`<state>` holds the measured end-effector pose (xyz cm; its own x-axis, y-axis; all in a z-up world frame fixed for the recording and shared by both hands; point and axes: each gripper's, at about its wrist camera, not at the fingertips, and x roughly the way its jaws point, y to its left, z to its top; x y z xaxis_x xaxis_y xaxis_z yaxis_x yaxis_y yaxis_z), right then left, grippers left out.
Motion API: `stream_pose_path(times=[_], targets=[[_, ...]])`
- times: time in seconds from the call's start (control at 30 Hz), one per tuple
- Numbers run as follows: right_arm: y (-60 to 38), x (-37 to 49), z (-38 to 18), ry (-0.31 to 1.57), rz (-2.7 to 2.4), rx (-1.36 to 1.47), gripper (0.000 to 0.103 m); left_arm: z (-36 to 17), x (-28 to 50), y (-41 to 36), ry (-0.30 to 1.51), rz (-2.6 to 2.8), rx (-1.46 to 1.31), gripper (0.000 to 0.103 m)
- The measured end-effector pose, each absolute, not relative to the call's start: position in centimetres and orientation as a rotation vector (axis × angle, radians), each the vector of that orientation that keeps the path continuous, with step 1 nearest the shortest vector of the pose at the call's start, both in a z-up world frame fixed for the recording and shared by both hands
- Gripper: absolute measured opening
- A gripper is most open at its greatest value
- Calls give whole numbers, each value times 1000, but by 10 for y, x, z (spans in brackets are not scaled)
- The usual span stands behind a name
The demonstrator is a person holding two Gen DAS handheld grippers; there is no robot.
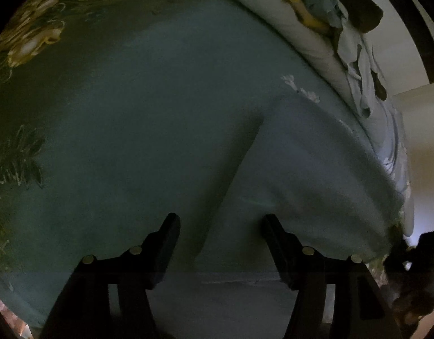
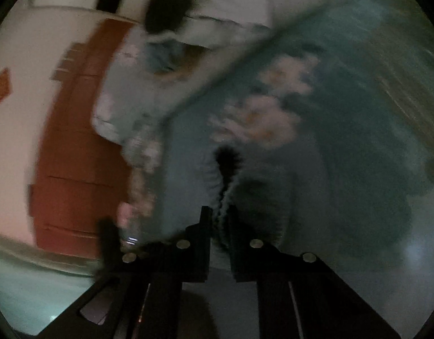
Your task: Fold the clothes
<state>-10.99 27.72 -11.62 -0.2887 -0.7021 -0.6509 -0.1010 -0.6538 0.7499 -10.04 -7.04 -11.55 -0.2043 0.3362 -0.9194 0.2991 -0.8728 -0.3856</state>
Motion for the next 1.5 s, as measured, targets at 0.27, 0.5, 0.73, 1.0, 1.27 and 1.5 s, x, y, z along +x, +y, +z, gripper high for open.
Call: stream_pose_path(times=[0.27,0.5,0.73,1.0,1.27,1.5], targets=[[283,-101,-153,-1036,-1999,1685,12,-125,-102,-64,-652,2273,-2086,69],[286,-96,-138,-903,-2066,1677,42,-124,-102,-68,-642,2263,-2106,69],[295,-86,-162,-1120,-1936,1703,49,-123,-103,-70,-656,2252,-2115,69],[282,-89,-171,-1234,-1874,1695,50,-121,-103,-77,-686,2241,-2106,69],[286,-90,-149,-1303,-1915,1571,25,-108,-103,-82,-729,2213,-1980,69],[314,-90,-112,-1244,-2028,1462,24,-109,-104,-79,-716,2152,-1929,69]])
